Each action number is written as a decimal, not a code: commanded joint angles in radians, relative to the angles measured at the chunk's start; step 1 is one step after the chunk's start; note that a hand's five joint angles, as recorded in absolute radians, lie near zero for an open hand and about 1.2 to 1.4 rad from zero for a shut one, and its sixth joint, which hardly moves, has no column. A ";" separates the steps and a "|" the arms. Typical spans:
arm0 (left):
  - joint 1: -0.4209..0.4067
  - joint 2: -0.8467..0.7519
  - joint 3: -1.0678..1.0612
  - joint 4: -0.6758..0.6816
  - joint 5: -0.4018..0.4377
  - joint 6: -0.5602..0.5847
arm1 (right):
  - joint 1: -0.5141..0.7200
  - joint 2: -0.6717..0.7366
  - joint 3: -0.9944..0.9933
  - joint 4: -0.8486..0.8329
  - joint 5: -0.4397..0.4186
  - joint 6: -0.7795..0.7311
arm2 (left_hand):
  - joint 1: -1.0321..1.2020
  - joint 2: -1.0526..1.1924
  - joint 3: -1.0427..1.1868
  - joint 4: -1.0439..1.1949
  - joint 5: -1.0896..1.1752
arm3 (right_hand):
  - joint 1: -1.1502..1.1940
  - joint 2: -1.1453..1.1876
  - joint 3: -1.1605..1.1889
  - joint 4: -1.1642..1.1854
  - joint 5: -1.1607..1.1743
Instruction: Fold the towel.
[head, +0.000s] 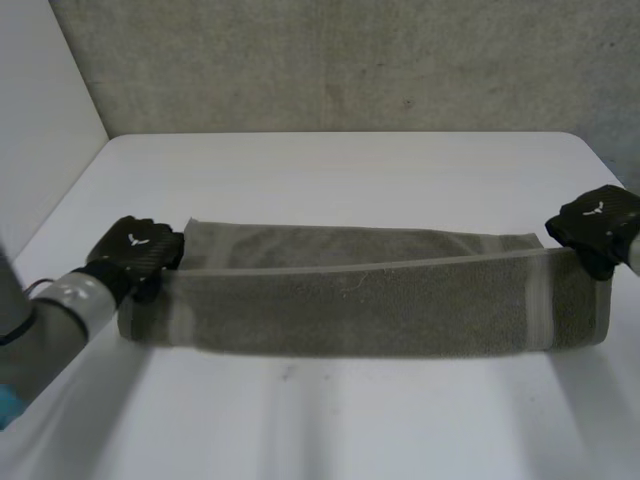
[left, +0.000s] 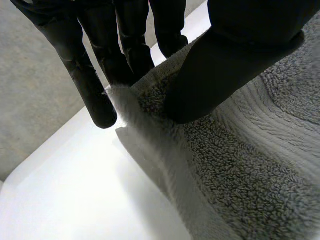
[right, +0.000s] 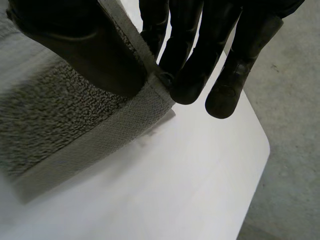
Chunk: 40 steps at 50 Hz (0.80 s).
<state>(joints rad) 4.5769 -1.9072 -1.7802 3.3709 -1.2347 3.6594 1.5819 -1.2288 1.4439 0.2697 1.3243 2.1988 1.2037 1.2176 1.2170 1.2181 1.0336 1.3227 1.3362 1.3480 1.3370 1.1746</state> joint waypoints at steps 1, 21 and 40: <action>-0.068 -0.203 0.235 0.011 -0.011 -0.004 | 0.044 0.158 -0.114 -0.095 0.070 0.062 | 0.193 0.179 0.179 0.178 0.188 | 0.074 0.060 0.048 0.059 0.047; -0.116 -0.575 0.748 0.041 -0.143 -0.002 | 0.138 0.414 -0.333 -0.280 0.240 0.116 | 0.193 0.179 0.179 0.178 0.188 | 0.074 0.060 0.048 0.059 0.047; -0.133 -0.537 0.704 0.044 -0.134 -0.039 | 0.167 0.382 -0.295 -0.308 0.328 0.127 | -1.002 -1.016 -1.015 -1.016 -1.006 | -1.148 -1.162 -1.173 -1.162 -1.175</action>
<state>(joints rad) 4.4559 -2.5065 -1.0313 3.4140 -1.3690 3.6474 1.7311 -0.7953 1.1124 -0.0678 1.5890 2.3106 0.2768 0.2744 0.2740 0.2804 0.1002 0.3440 0.3356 0.3621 0.3643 0.1446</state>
